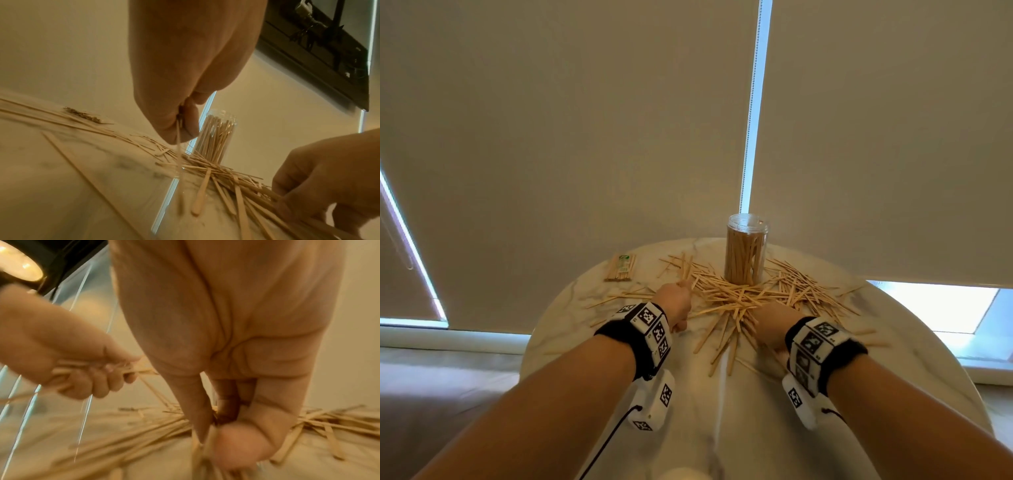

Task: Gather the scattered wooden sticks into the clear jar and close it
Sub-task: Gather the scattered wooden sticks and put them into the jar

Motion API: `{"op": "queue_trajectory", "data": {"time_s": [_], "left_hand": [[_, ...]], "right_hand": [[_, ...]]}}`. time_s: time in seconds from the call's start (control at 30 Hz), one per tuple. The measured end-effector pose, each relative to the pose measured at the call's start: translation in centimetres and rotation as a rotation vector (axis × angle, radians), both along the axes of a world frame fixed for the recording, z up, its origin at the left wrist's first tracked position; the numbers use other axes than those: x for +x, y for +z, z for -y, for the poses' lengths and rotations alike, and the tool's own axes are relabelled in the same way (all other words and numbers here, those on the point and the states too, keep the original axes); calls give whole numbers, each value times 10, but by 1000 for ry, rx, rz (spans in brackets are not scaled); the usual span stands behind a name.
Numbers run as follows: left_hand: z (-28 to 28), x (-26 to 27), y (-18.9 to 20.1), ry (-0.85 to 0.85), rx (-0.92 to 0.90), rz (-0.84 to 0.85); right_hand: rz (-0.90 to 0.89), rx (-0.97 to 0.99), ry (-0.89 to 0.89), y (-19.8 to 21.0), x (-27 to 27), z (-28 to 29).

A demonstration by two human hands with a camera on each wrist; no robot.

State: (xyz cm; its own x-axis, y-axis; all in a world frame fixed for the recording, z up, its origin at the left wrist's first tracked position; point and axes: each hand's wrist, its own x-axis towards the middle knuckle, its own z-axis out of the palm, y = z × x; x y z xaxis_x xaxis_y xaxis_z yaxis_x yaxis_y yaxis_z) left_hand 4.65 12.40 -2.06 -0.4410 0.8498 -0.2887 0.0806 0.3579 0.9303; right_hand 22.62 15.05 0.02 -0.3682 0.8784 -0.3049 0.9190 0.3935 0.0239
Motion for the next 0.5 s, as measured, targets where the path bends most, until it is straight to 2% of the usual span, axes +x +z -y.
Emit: {"op": "queue_trajectory", "data": {"time_s": [0.17, 0.3, 0.5], "left_hand": [[5, 5, 0, -98, 45, -36], [2, 9, 2, -6, 51, 14], [-3, 11, -7, -63, 89, -53]], "right_hand": [[-261, -141, -140, 12, 22, -1], [-464, -185, -249, 16, 31, 0], [-749, -175, -247, 22, 26, 8]]}}
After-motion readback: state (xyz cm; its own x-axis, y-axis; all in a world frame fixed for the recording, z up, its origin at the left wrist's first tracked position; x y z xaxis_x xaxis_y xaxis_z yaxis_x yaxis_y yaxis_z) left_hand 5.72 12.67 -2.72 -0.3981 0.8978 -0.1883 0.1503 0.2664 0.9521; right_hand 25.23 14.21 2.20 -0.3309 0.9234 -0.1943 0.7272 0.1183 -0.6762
